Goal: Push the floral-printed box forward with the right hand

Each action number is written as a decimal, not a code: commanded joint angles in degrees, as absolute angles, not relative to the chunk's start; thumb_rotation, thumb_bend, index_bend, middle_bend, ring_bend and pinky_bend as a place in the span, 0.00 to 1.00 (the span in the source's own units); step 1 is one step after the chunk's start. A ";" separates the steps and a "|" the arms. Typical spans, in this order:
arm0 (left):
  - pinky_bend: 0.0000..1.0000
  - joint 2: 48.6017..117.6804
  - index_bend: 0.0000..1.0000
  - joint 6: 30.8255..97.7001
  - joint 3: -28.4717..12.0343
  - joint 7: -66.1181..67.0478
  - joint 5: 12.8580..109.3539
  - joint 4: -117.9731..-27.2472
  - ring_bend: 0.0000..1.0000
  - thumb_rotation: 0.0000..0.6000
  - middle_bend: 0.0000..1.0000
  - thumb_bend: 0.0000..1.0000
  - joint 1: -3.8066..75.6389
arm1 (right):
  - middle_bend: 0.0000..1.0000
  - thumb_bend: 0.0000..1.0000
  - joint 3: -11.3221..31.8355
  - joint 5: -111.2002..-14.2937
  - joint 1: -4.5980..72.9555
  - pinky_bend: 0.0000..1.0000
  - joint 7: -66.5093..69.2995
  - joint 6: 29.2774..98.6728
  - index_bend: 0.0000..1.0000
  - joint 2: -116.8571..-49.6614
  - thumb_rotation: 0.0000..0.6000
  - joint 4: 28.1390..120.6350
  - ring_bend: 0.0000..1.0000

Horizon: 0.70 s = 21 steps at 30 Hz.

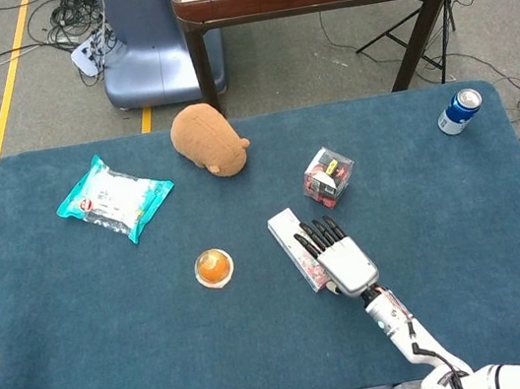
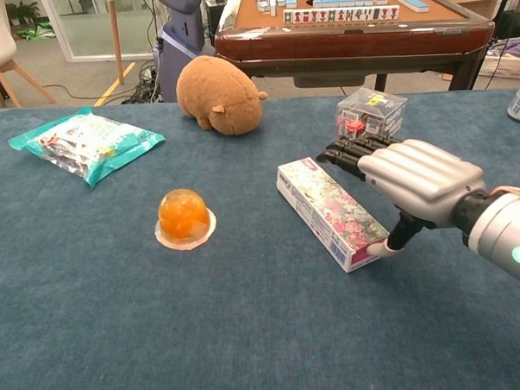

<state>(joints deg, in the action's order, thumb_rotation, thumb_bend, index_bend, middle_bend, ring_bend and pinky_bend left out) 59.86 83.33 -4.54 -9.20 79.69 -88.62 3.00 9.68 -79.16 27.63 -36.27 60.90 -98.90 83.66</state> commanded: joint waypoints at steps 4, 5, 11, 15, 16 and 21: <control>0.41 59.77 0.41 83.31 -4.54 -9.31 79.71 -88.56 0.25 1.00 0.31 0.41 2.95 | 0.00 0.00 11.68 -76.20 29.96 0.00 -37.79 59.93 0.00 -100.44 1.00 82.60 0.00; 0.41 59.71 0.41 83.42 -4.56 -9.30 79.75 -88.62 0.25 1.00 0.31 0.41 2.92 | 0.00 0.00 12.09 -75.54 30.53 0.00 -38.27 59.74 0.00 -100.86 1.00 82.21 0.00; 0.41 59.52 0.41 83.38 -4.51 -9.60 79.92 -88.66 0.25 1.00 0.31 0.41 2.89 | 0.00 0.00 14.03 -71.78 33.50 0.00 -40.51 58.66 0.00 -103.42 1.00 79.23 0.00; 0.41 59.60 0.41 83.30 -4.38 -9.50 80.00 -88.54 0.25 1.00 0.31 0.41 2.87 | 0.00 0.00 14.89 -70.14 35.05 0.00 -40.97 58.86 0.00 -105.33 1.00 76.96 0.00; 0.41 59.59 0.41 83.20 -4.33 -9.47 80.02 -88.52 0.25 1.00 0.31 0.41 2.88 | 0.00 0.00 15.05 -70.00 35.36 0.00 -40.75 59.04 0.00 -105.82 1.00 76.39 0.00; 0.41 59.70 0.41 83.23 -4.39 -9.38 79.94 -88.48 0.25 1.00 0.31 0.41 2.87 | 0.00 0.00 15.84 -69.96 37.17 0.00 -38.89 60.21 0.00 -108.77 1.00 72.40 0.00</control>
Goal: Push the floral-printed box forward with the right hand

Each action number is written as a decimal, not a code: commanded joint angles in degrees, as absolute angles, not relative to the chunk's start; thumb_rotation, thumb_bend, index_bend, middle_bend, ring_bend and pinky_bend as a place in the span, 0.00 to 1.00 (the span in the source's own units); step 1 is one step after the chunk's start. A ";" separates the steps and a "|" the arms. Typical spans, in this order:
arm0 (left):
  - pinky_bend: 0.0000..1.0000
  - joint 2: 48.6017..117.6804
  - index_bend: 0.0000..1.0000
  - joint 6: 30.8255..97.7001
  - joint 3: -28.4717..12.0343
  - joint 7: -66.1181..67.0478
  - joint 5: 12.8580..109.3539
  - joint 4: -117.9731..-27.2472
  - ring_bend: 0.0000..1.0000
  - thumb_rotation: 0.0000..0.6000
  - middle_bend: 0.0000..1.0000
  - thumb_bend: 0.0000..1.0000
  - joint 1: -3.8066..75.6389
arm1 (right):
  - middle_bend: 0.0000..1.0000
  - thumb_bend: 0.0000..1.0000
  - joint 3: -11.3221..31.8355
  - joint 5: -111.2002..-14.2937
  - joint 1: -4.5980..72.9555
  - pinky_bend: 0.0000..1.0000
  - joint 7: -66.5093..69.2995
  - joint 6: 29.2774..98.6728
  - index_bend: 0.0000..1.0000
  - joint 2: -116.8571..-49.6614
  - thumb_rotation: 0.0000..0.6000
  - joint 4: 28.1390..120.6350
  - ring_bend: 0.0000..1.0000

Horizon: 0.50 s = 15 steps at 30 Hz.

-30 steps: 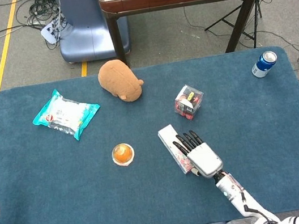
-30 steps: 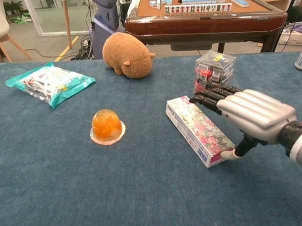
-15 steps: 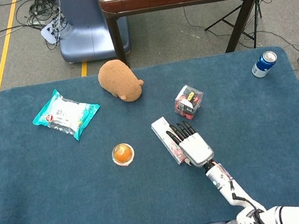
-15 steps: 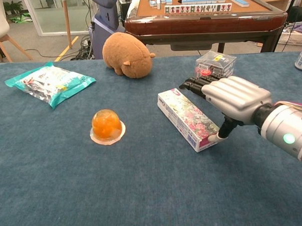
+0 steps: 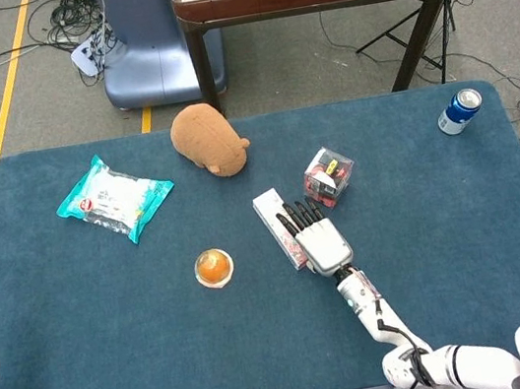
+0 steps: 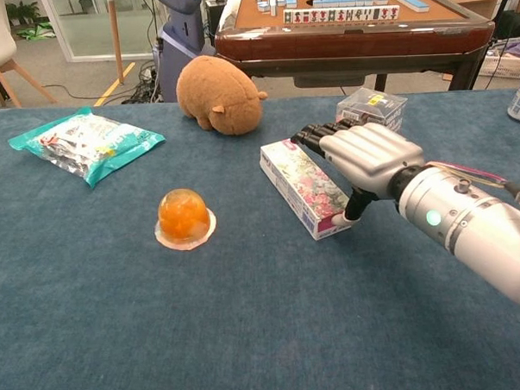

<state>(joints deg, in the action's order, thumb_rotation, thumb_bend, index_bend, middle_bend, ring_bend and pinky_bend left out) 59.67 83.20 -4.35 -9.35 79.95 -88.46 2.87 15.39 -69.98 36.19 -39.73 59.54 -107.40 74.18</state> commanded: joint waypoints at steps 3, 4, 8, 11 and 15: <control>0.41 59.68 0.41 83.25 -4.34 -9.33 80.06 -88.50 0.25 1.00 0.31 0.41 2.87 | 0.00 0.00 16.16 -70.20 38.18 0.00 -38.25 60.97 0.00 -110.25 1.00 70.13 0.00; 0.41 59.68 0.41 83.26 -4.32 -9.33 80.09 -88.51 0.25 1.00 0.31 0.41 2.86 | 0.00 0.00 16.26 -70.22 38.44 0.00 -38.01 61.14 0.00 -110.61 1.00 69.63 0.00; 0.41 59.65 0.41 83.18 -4.34 -9.46 80.01 -88.48 0.25 1.00 0.31 0.41 2.86 | 0.00 0.00 16.93 -69.91 39.59 0.00 -37.13 61.65 0.00 -111.94 1.00 67.67 0.00; 0.41 59.65 0.41 83.11 -4.36 -9.46 79.94 -88.50 0.25 1.00 0.31 0.41 2.87 | 0.00 0.00 17.39 -69.28 40.48 0.00 -36.58 61.27 0.00 -112.74 1.00 65.85 0.00; 0.41 59.64 0.41 82.99 -4.25 -9.26 80.01 -88.45 0.25 1.00 0.31 0.41 2.88 | 0.00 0.00 17.56 -68.58 41.42 0.00 -35.87 60.45 0.00 -113.24 1.00 64.10 0.00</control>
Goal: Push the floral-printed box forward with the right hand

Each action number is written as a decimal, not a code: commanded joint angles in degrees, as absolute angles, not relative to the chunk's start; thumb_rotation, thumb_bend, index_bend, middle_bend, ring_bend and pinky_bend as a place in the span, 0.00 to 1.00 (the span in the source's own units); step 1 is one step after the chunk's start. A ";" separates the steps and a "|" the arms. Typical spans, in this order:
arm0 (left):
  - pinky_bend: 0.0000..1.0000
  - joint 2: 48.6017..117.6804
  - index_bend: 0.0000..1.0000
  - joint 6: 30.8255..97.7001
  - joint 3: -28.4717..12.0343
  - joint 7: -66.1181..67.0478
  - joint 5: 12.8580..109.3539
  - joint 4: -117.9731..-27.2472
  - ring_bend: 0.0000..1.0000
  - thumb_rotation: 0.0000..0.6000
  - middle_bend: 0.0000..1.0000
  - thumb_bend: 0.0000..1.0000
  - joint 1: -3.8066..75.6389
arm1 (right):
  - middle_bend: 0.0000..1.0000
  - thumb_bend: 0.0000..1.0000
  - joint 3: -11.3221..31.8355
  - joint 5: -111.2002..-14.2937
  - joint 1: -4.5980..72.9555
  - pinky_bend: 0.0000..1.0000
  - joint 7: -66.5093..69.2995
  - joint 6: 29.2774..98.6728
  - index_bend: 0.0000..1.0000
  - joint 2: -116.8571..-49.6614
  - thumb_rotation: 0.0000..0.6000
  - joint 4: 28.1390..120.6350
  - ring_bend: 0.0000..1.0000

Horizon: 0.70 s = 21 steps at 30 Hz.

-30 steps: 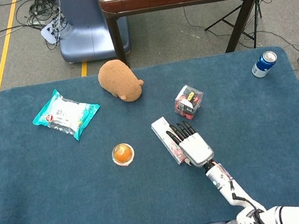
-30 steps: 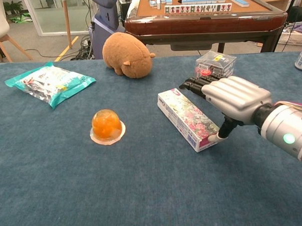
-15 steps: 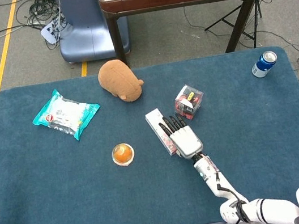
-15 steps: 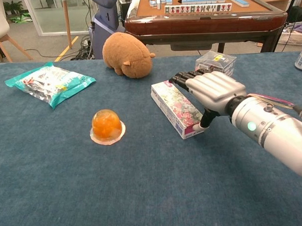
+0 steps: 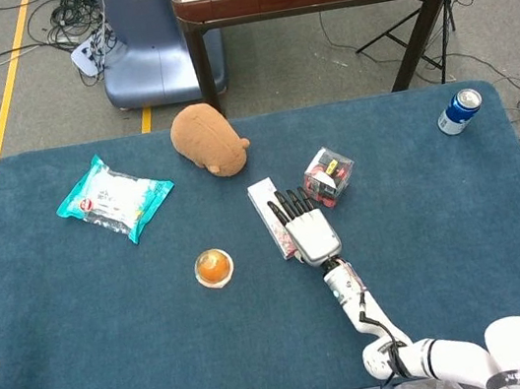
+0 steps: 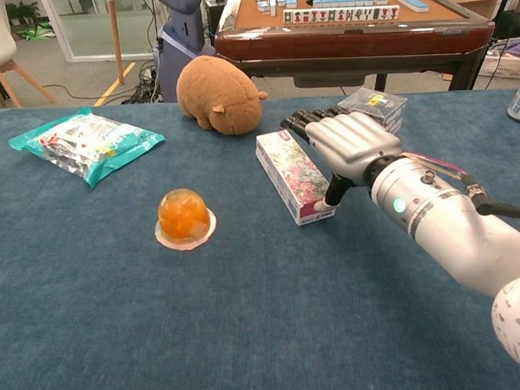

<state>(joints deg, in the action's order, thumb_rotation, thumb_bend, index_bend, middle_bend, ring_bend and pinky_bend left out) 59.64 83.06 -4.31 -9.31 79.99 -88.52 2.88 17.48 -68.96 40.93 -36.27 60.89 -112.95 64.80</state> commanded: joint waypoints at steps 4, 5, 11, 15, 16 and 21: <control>0.41 59.66 0.41 82.78 -4.22 -9.25 79.85 -88.33 0.25 1.00 0.31 0.41 2.90 | 0.00 0.00 16.85 -68.58 41.42 0.00 -35.59 60.36 0.00 -112.28 1.00 64.92 0.00; 0.41 59.66 0.41 82.69 -4.20 -9.25 79.82 -88.31 0.25 1.00 0.32 0.41 2.91 | 0.00 0.00 16.59 -68.70 41.24 0.00 -35.51 60.48 0.00 -111.76 1.00 65.72 0.00; 0.41 59.69 0.41 81.67 -3.77 -8.83 79.94 -88.14 0.26 1.00 0.32 0.41 3.20 | 0.00 0.00 14.01 -71.11 38.81 0.00 -35.41 63.60 0.00 -106.13 1.00 74.67 0.00; 0.41 59.87 0.41 81.63 -3.58 -8.22 80.28 -88.32 0.26 1.00 0.32 0.41 3.30 | 0.00 0.00 11.90 -72.70 36.41 0.00 -36.93 66.33 0.00 -100.85 1.00 82.01 0.00; 0.41 59.90 0.41 81.65 -3.53 -8.09 80.36 -88.39 0.26 1.00 0.32 0.41 3.30 | 0.00 0.00 11.37 -72.92 35.76 0.00 -37.41 66.93 0.00 -99.40 1.00 83.89 0.00; 0.41 59.45 0.41 82.14 -3.49 -7.79 80.90 -90.13 0.26 1.00 0.32 0.41 3.28 | 0.00 0.00 8.45 -72.25 31.49 0.00 -39.20 69.28 0.00 -89.24 1.00 95.75 0.00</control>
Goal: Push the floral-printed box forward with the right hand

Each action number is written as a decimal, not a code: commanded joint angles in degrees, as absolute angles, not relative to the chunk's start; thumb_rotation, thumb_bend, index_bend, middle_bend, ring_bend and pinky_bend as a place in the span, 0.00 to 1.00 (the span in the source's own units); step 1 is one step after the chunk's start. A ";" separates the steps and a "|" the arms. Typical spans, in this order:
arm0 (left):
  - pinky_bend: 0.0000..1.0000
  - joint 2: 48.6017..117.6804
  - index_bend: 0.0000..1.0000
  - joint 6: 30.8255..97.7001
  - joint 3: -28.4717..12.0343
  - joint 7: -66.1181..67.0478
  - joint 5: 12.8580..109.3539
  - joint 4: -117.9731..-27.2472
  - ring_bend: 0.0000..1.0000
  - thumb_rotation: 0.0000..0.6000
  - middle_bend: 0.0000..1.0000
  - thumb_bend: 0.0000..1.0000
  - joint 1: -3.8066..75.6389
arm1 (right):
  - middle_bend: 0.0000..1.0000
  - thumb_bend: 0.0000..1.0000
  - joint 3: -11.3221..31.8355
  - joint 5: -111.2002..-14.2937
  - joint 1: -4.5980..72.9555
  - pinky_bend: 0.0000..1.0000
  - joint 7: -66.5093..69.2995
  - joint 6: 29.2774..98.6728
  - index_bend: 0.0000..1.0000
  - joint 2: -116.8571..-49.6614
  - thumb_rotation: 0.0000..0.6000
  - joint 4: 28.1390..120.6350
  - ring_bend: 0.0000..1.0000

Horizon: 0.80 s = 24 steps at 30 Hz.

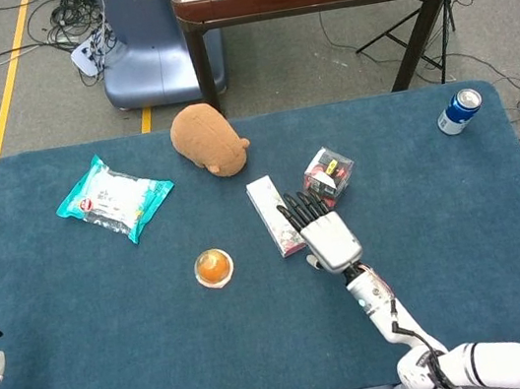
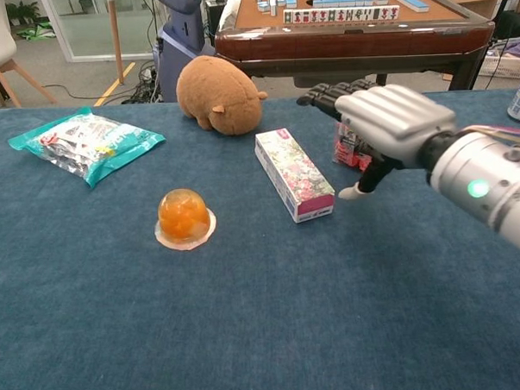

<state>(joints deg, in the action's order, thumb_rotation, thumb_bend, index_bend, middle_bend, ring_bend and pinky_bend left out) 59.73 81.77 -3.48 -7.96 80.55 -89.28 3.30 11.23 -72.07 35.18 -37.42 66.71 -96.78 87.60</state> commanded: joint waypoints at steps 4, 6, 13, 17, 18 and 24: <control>0.41 58.86 0.41 82.97 -3.27 -6.26 81.87 -92.10 0.26 1.00 0.32 0.41 3.20 | 0.00 0.00 5.76 -73.85 27.59 0.00 -39.69 73.37 0.00 -82.11 1.00 102.79 0.00; 0.41 58.49 0.41 83.17 -3.02 -5.26 82.30 -93.41 0.26 1.00 0.32 0.41 3.14 | 0.00 0.00 4.41 -74.52 25.36 0.00 -39.52 75.77 0.00 -79.18 1.00 105.28 0.00; 0.41 56.59 0.41 84.23 -1.87 -3.54 85.07 -98.53 0.26 1.00 0.32 0.41 2.86 | 0.00 0.00 0.50 -76.65 18.44 0.00 -36.81 82.61 0.00 -71.99 1.00 109.56 0.00; 0.41 56.18 0.41 85.83 -1.57 -2.57 86.81 -100.16 0.26 1.00 0.32 0.41 2.48 | 0.00 0.00 -1.34 -77.98 14.94 0.00 -34.63 85.58 0.02 -69.06 1.00 110.09 0.00; 0.41 56.12 0.41 86.22 -1.53 -2.58 87.15 -100.36 0.26 1.00 0.32 0.41 2.37 | 0.00 0.00 -1.68 -78.37 14.17 0.00 -34.15 86.32 0.03 -68.64 1.00 109.92 0.00; 0.41 56.07 0.41 88.27 -1.61 -2.17 88.31 -100.72 0.26 1.00 0.32 0.41 1.80 | 0.00 0.00 -3.51 -79.59 9.76 0.00 -28.28 88.96 0.06 -66.38 1.00 107.98 0.00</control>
<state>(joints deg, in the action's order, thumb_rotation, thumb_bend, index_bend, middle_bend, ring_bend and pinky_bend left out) 56.09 88.19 -1.60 -2.27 88.29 -100.67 1.88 -2.78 -79.17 11.18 -30.19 88.19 -67.29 108.78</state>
